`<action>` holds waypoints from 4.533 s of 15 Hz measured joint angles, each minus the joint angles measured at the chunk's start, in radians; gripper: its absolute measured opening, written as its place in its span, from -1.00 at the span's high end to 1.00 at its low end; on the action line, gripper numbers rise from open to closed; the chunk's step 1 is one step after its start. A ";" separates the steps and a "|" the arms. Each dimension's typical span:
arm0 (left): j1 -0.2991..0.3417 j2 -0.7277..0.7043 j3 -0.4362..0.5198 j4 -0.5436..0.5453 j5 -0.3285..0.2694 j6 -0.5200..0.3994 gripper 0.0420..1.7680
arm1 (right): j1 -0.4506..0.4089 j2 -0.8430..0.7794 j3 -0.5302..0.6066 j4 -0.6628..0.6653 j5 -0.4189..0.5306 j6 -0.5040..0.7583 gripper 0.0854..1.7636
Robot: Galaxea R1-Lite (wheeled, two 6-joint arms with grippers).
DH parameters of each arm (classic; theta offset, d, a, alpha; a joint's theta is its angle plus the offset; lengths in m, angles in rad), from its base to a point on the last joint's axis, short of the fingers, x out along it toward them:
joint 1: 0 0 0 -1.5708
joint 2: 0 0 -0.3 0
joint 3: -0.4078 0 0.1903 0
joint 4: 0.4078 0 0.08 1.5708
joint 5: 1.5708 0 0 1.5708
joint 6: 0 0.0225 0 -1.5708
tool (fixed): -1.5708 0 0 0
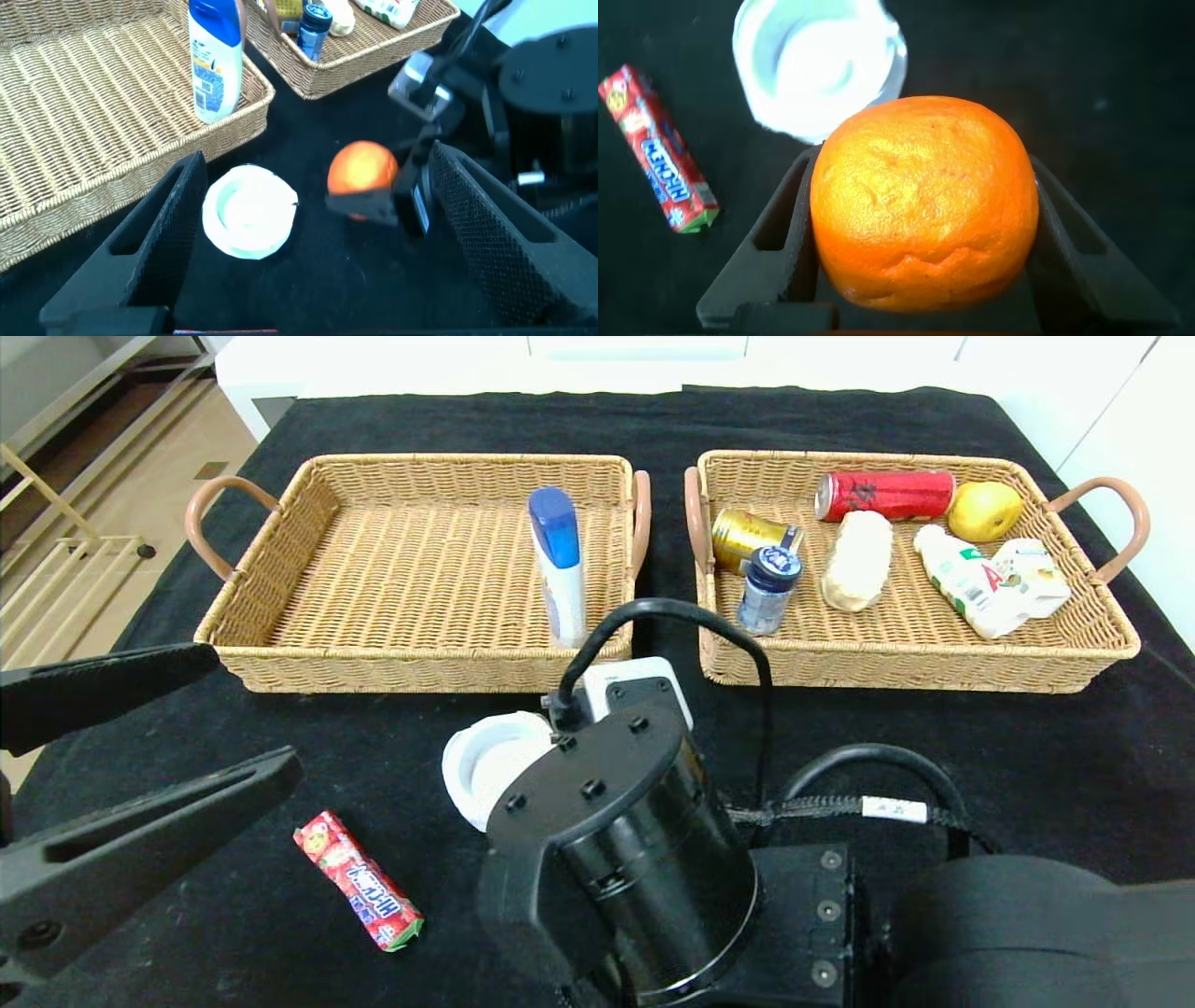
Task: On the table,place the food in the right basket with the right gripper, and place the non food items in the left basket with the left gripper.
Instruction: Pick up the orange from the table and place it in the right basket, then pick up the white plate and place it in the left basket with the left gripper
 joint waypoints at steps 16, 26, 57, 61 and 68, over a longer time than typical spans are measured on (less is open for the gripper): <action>-0.005 0.005 0.007 0.002 0.000 0.000 -0.94 | -0.424 -0.208 -0.021 -0.029 0.008 -0.174 -0.39; -0.004 0.010 0.009 0.000 -0.001 0.000 -0.94 | -0.605 -0.155 -0.023 -0.287 0.107 -0.299 -0.39; -0.004 0.025 0.015 0.001 0.001 0.003 -0.94 | -0.382 -0.394 0.398 -0.391 0.485 -0.449 -0.91; -0.005 0.026 0.018 0.005 0.008 0.006 -0.94 | -0.353 -0.434 0.502 -0.392 0.630 -0.548 -0.92; -0.006 0.044 0.017 0.054 0.006 0.007 -0.94 | -0.299 -0.504 0.674 -0.422 0.740 -0.605 -0.92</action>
